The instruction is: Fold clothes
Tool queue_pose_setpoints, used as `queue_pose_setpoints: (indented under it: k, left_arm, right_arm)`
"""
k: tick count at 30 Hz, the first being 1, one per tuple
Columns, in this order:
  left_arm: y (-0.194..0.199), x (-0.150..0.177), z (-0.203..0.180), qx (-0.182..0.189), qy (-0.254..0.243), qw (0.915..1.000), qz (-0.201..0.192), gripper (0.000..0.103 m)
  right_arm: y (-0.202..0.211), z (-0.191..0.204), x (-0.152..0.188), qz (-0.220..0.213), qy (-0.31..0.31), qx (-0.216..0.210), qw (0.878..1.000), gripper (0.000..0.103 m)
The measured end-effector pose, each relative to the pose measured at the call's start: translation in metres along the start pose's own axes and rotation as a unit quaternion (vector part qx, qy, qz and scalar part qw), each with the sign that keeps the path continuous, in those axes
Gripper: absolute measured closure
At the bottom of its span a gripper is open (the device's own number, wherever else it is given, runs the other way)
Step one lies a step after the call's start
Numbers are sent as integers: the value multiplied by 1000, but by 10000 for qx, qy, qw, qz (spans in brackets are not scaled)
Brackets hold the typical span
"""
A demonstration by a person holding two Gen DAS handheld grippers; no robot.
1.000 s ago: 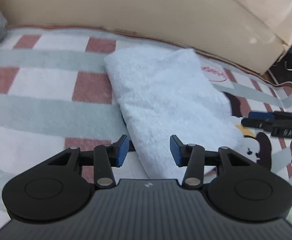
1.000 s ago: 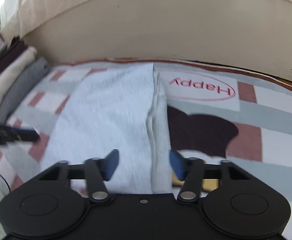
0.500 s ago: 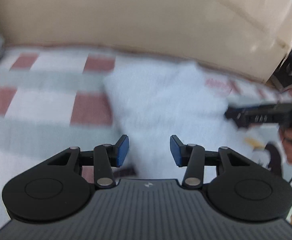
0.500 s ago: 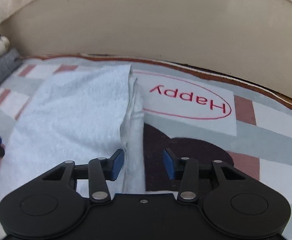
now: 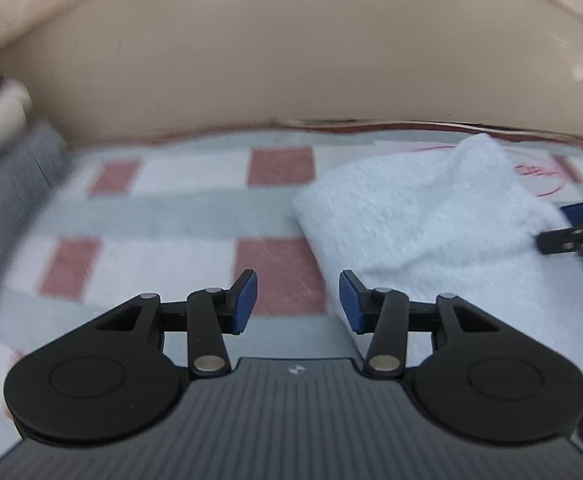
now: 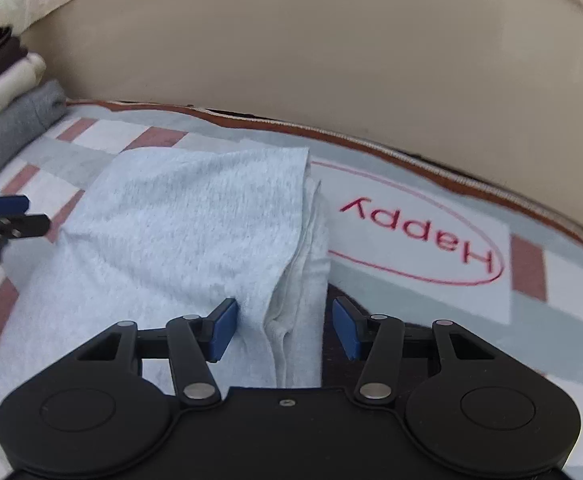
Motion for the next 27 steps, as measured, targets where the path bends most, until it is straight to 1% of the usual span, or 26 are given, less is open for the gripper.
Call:
queue_pose_setpoints:
  k: [1, 3, 9, 11, 12, 13, 14, 16, 17, 18, 19, 20, 21, 22, 23, 24, 25, 26, 27]
  left_arm:
    - [-4, 2, 7, 313, 308, 9989, 176, 58]
    - [-10, 5, 19, 884, 850, 9912, 497, 58]
    - [-17, 13, 14, 1545, 1047, 9785, 873, 58]
    - [-19, 16, 12, 1764, 1112, 9729, 997, 54]
    - [-20, 17, 11, 1873, 1144, 9699, 1059, 53]
    - [-21, 18, 9, 1953, 1156, 9676, 1108, 50]
    - [-23, 19, 7, 1952, 1109, 9681, 1116, 50]
    - [-23, 21, 6, 1959, 1003, 9691, 1111, 49]
    - [-24, 22, 6, 1986, 998, 9684, 1131, 49]
    - [-25, 23, 8, 2034, 1040, 9667, 1153, 49]
    - [-27, 23, 9, 2083, 1109, 9647, 1172, 49]
    - [-29, 24, 11, 2136, 1185, 9624, 1191, 49]
    - [-30, 24, 12, 2195, 1233, 9604, 1192, 49]
    - [-31, 25, 14, 2254, 1281, 9584, 1193, 49]
    - [-31, 25, 15, 2313, 1328, 9563, 1194, 49]
    - [-32, 25, 16, 2376, 1344, 9546, 1191, 49]
    - [-33, 25, 15, 2438, 1255, 9544, 1180, 49]
    - [-33, 24, 14, 2463, 1156, 9551, 1176, 49]
    - [-33, 23, 14, 2488, 1142, 9546, 1177, 51]
  right_arm:
    - [0, -2, 0, 12, -115, 7, 9999, 48]
    - [1, -8, 1, 35, -388, 9, 9992, 48]
    - [4, -23, 5, 101, -1164, -4, 9931, 48]
    - [6, -19, 5, 158, -1115, 94, 9936, 49]
    - [7, -17, 4, 183, -1048, 169, 9942, 49]
    - [8, -15, 2, 207, -975, 248, 9947, 51]
    - [10, -14, 1, 223, -900, 416, 9948, 54]
    - [13, -19, 2, 265, -800, 946, 9919, 58]
    - [14, -24, 3, 305, -872, 1128, 9893, 58]
    - [16, -32, 4, 291, -1070, 1026, 9885, 58]
    - [19, -42, 7, 224, -1405, 659, 9876, 58]
    - [21, -52, 11, 131, -1849, 162, 9825, 56]
    - [23, -62, 14, 34, -2304, -354, 9725, 55]
    - [22, -70, 19, 6, -2749, -889, 9574, 49]
    - [17, -74, 23, 61, -3004, -1201, 9462, 41]
    - [12, -77, 27, 132, -3216, -1463, 9354, 38]
    - [7, -80, 31, 203, -3424, -1723, 9234, 38]
    - [5, -79, 33, 261, -3343, -1715, 9264, 38]
    - [4, -76, 35, 317, -3199, -1648, 9325, 38]
Point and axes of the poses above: each gripper's, at about its wrist camera, not at the fingertips, and y roughly against the way its jaws point, z to its left, x to its underside, the point moved 1 cm from there along -y, roughly the way its jaws point
